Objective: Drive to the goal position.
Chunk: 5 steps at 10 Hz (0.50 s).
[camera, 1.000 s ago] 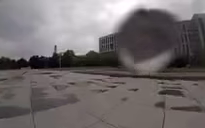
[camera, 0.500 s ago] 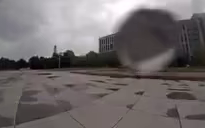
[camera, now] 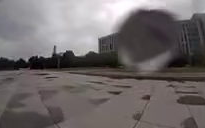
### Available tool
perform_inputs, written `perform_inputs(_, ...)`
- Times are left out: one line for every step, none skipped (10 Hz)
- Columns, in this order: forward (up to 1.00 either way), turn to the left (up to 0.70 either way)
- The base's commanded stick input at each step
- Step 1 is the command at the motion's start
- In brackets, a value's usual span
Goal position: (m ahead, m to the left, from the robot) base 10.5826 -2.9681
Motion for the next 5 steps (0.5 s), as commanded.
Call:
perform_inputs(0.7, 0.01)
perform_inputs(0.7, 0.0)
perform_inputs(0.7, 0.0)
perform_inputs(0.7, 0.0)
perform_inputs(0.7, 0.0)
